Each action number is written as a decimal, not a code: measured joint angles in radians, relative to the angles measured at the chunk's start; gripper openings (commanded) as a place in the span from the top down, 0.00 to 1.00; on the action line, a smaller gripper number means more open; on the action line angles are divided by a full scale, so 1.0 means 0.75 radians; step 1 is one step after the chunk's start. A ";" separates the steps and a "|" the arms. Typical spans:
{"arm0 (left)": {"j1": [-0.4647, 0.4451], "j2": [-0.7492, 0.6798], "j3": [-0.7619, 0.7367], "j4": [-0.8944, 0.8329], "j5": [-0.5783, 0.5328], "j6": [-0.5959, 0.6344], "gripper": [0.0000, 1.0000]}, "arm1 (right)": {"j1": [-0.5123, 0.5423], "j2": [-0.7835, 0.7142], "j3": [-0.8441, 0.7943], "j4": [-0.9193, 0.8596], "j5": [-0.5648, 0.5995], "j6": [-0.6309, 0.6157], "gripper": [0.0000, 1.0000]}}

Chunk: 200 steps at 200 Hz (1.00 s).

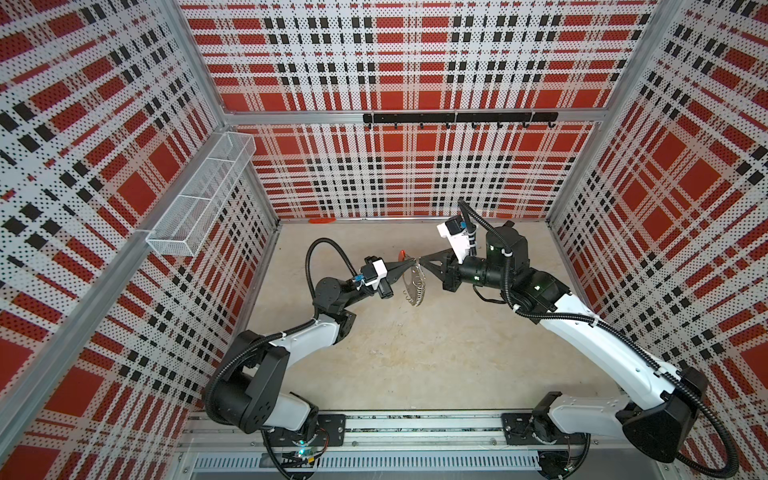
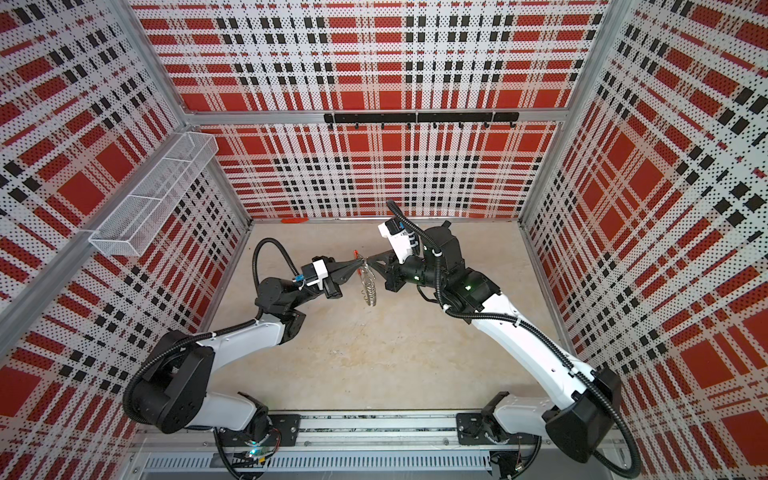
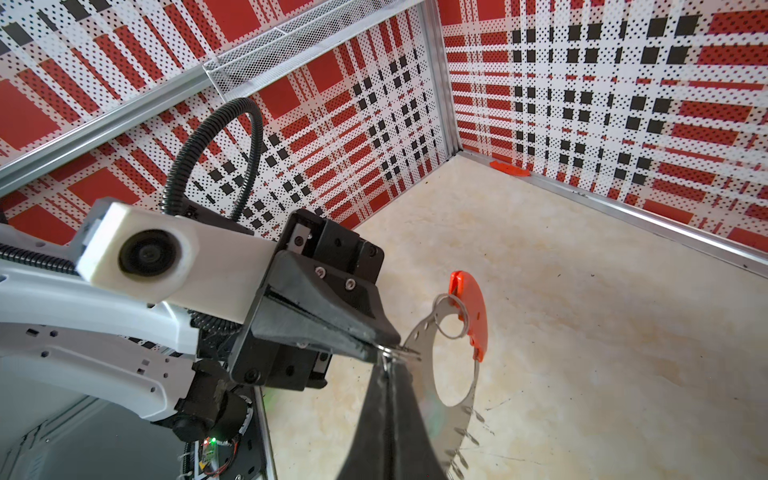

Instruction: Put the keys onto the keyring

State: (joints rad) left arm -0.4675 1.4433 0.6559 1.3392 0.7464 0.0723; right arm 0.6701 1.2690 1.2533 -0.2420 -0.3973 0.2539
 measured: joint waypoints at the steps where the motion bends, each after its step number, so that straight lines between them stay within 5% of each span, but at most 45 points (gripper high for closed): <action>1: 0.000 0.000 0.000 0.000 -0.001 -0.001 1.00 | 0.001 -0.001 -0.001 0.001 0.001 -0.001 1.00; 200: 0.015 0.092 0.000 0.130 -0.027 -0.262 1.00 | 0.040 0.015 -0.028 0.042 0.242 0.067 1.00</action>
State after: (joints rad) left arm -0.4561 1.5124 0.6559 1.4364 0.7261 -0.1242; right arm 0.7002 1.2800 1.2320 -0.2104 -0.2161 0.3038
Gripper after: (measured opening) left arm 0.043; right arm 0.048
